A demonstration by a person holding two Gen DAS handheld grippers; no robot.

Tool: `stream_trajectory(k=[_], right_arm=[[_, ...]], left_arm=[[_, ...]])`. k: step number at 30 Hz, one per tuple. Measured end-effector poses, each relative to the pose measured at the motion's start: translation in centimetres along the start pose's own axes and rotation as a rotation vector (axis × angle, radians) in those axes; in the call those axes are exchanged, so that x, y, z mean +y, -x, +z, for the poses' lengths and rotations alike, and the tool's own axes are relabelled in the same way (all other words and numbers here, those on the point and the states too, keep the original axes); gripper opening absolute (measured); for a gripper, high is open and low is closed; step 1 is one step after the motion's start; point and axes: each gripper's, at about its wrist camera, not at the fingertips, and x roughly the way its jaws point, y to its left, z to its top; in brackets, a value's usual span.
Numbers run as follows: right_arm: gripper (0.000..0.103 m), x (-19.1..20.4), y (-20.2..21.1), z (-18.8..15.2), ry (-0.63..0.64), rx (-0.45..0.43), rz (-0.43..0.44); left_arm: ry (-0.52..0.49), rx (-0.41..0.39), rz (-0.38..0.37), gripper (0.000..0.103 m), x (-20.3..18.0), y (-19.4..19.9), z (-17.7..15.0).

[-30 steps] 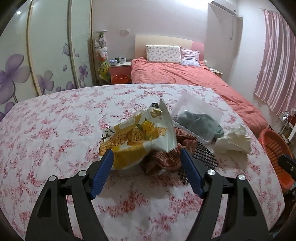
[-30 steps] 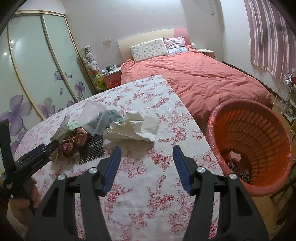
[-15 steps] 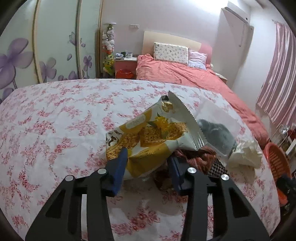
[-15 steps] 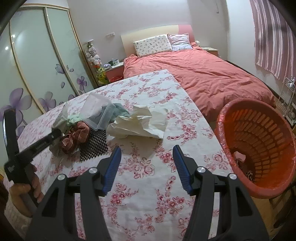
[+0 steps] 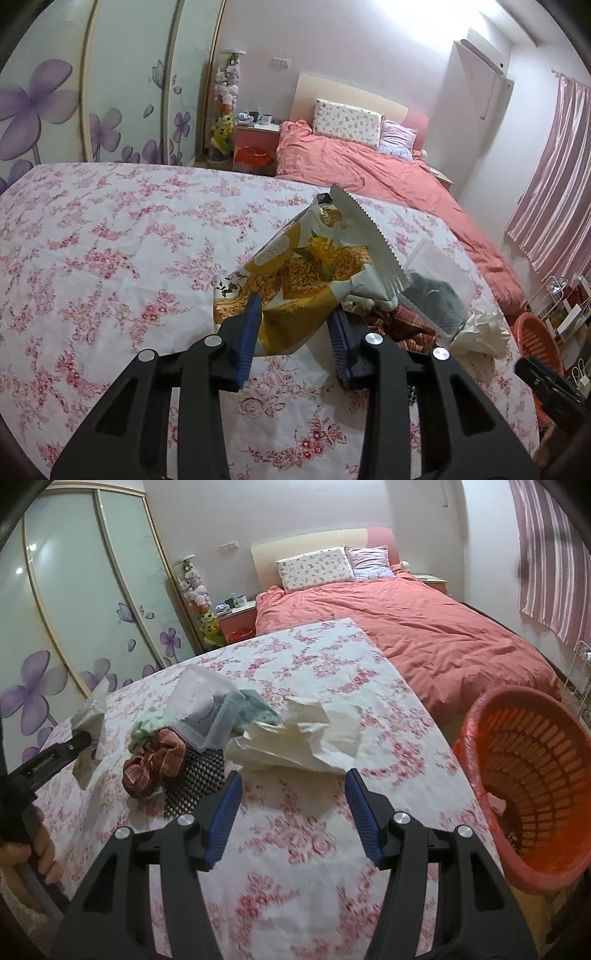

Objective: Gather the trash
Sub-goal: 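Close the left tool on the yellow snack bag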

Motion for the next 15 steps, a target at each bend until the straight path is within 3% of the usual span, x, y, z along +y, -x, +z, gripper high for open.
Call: stream_trajectory(k=[12, 15], right_arm=[[0.057, 0.3, -4.1, 2.4, -0.068, 0.001, -0.037], [0.068, 0.6, -4.5, 3.0, -0.075, -0.017, -0.053]], left_arm=[[0.001, -0.007, -0.018, 0.036, -0.1, 0.5, 0.8], [-0.003, -0.004, -0.022, 0.036, -0.2, 0.4, 0.8]])
